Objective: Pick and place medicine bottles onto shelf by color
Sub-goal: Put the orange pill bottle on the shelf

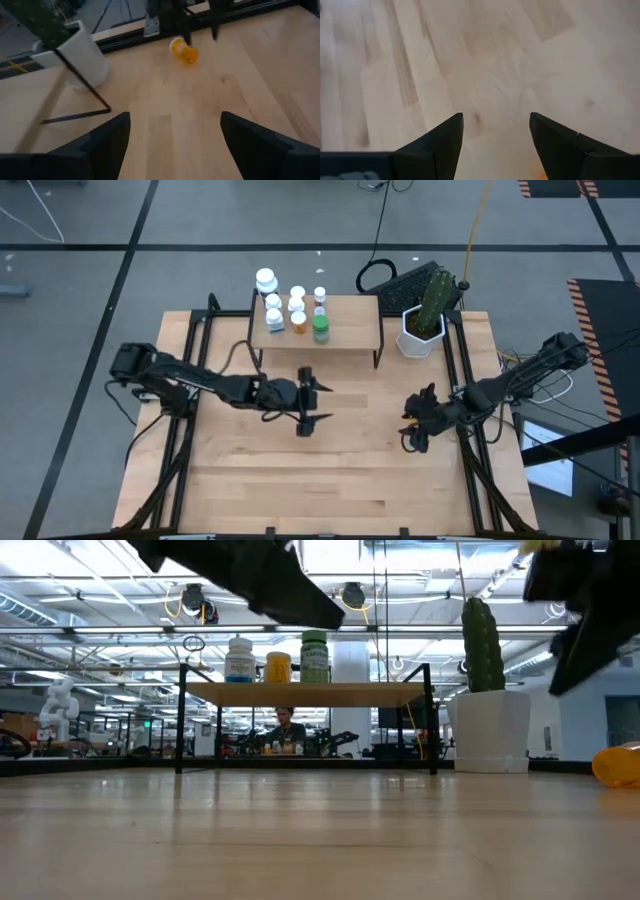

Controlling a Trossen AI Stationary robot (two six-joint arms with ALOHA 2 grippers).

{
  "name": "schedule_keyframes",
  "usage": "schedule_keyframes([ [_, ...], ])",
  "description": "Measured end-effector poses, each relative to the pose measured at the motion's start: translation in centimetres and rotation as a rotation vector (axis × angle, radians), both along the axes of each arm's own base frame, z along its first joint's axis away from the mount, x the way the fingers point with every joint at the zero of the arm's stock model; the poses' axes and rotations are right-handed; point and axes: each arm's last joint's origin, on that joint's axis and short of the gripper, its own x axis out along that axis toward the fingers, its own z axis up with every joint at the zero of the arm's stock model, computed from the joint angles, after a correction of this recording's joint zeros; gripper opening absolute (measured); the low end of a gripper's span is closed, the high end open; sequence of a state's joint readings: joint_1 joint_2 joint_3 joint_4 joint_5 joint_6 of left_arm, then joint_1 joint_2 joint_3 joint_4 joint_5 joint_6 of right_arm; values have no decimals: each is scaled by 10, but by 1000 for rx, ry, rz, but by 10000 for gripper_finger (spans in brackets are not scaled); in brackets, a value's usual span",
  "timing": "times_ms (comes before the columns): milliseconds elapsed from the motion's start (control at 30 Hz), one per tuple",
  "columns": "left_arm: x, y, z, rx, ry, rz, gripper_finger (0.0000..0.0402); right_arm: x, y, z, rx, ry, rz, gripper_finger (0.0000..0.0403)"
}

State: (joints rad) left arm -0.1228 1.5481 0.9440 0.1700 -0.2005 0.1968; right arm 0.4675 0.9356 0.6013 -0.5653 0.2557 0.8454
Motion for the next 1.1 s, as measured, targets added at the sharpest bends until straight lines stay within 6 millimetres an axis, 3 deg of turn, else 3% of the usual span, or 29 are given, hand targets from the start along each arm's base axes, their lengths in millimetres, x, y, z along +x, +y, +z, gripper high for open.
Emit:
schedule_keyframes([
  [200, 19, -6, -28, -15, -14, -5, 308, 1, -6, 57, -240, 124, 185, 221],
  [300, 23, -6, -33, -41, -22, 6, 308, 1, -8, 71, -358, 221, 309, 221],
  [400, 24, -7, -37, -71, -17, 20, 308, 4, -8, 63, -435, 278, 396, 222],
  [600, 23, -7, -43, -87, 33, 33, 308, 2, -8, 28, -471, 383, 452, 222],
  [800, 22, -6, -44, -91, 42, 36, 308, -5, -8, 2, -387, 439, 498, 222],
  [1100, 22, -8, -44, -67, 43, 20, 308, -2, -6, -5, -367, 473, 515, 222],
])
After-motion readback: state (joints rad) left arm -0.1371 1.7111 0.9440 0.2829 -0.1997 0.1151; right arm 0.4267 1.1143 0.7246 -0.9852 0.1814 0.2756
